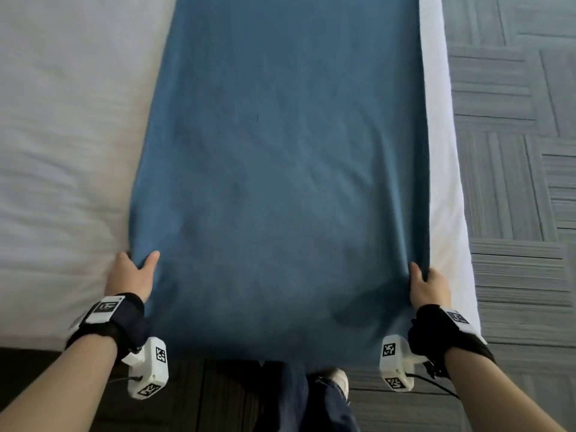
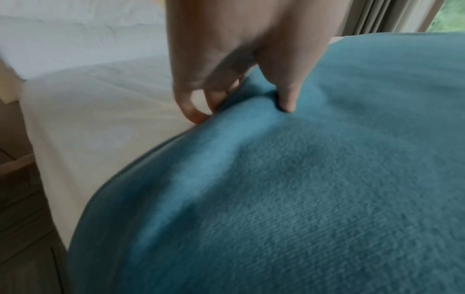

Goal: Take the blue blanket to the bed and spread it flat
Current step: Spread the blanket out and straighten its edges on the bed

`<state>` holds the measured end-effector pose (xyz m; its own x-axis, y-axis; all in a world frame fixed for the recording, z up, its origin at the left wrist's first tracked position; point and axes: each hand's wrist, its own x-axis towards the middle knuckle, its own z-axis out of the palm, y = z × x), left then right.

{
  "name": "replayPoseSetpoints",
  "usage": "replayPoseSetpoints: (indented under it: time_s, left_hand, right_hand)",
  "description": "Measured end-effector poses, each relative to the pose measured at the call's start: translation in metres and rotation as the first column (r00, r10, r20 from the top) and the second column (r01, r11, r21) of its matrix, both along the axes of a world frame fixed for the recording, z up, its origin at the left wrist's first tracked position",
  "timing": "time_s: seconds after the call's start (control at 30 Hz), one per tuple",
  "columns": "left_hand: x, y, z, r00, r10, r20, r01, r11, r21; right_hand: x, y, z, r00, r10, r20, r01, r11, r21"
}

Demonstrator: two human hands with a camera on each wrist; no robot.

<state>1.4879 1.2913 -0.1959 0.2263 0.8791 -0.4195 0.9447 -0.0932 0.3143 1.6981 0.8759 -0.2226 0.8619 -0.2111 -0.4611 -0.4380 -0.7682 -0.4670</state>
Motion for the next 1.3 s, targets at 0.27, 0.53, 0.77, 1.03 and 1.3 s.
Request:
replayPoseSetpoints:
  time_s: [0.27, 0.53, 0.77, 1.03, 1.3]
  left_hand:
    - [-0.055, 0.006, 0.002, 0.998, -0.059, -0.014, 0.059, 0.997, 0.054]
    - [-0.117, -0.022, -0.014, 0.997, -0.029, -0.068, 0.017, 0.985, -0.17]
    - [-0.087, -0.011, -0.008, 0.996, -0.038, 0.083, 0.039, 0.999, -0.011]
    - [-0.05, 0.022, -0.005, 0.977, -0.078, 0.196, 0.05, 0.988, 0.146]
    - [-0.103, 0.031, -0.026, 0.995, -0.062, 0.081, 0.058, 0.997, 0.053]
  right_hand:
    - [-0.033, -0.042, 0.006, 0.997, 0.056, -0.05, -0.053, 0.997, 0.062]
    - [-0.068, -0.06, -0.002, 0.985, 0.061, -0.16, -0.049, 0.996, 0.078]
    - [-0.072, -0.049, -0.005, 1.0, 0.001, -0.022, 0.0, 0.999, 0.037]
    - [-0.073, -0.027, 0.001, 0.977, -0.143, 0.155, 0.137, 0.989, 0.047]
    - [-0.107, -0.039, -0.012, 0.995, -0.082, 0.056, 0.084, 0.996, -0.041]
